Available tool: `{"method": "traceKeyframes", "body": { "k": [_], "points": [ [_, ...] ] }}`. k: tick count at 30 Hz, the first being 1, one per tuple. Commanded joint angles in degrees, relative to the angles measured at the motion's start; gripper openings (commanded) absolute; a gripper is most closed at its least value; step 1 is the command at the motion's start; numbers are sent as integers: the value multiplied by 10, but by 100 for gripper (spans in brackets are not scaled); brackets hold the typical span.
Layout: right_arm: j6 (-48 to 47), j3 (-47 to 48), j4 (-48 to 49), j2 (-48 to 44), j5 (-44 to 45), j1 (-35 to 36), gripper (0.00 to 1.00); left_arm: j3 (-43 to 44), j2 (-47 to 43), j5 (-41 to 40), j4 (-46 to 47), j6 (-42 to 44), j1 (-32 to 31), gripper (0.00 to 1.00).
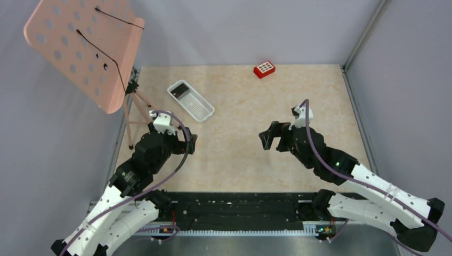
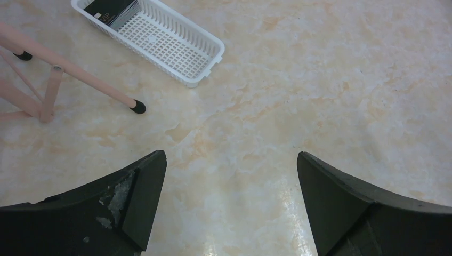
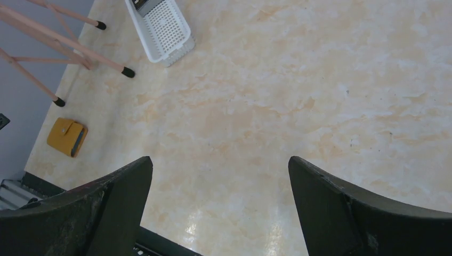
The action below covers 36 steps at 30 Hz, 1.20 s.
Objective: Take the credit cards out of the card holder
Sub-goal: Move the card holder to the center of the board.
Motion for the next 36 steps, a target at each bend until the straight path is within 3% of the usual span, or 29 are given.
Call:
{"method": "traceKeyframes", "body": {
  "k": [1,11,14,18,24,28,32,36],
  "points": [
    [3,-3,23,-10,11,-6,99,-1,-7,-17,11,6,-1,98],
    [-2,-17,40,-19,3,-5,99,12,10,-126,-31,-62,-1,97],
    [-3,-20,52,-22,-6,-7,99,17,33,-204,-95,-156,0,86],
    [-19,-25,70,-33,-13,-6,99,2,59,-259,-183,-345,1,70],
    [-36,-28,75,-54,-32,-6,98,28,97,-354,-344,-589,25,67],
    [-42,-27,66,-62,-46,-6,98,10,112,-350,-324,-595,79,65],
    [-43,-17,43,-70,-59,-6,97,-33,123,-299,-281,-608,172,65],
    [-45,-9,24,-83,-66,-6,97,-80,131,-277,-242,-629,248,73]
  ]
}}
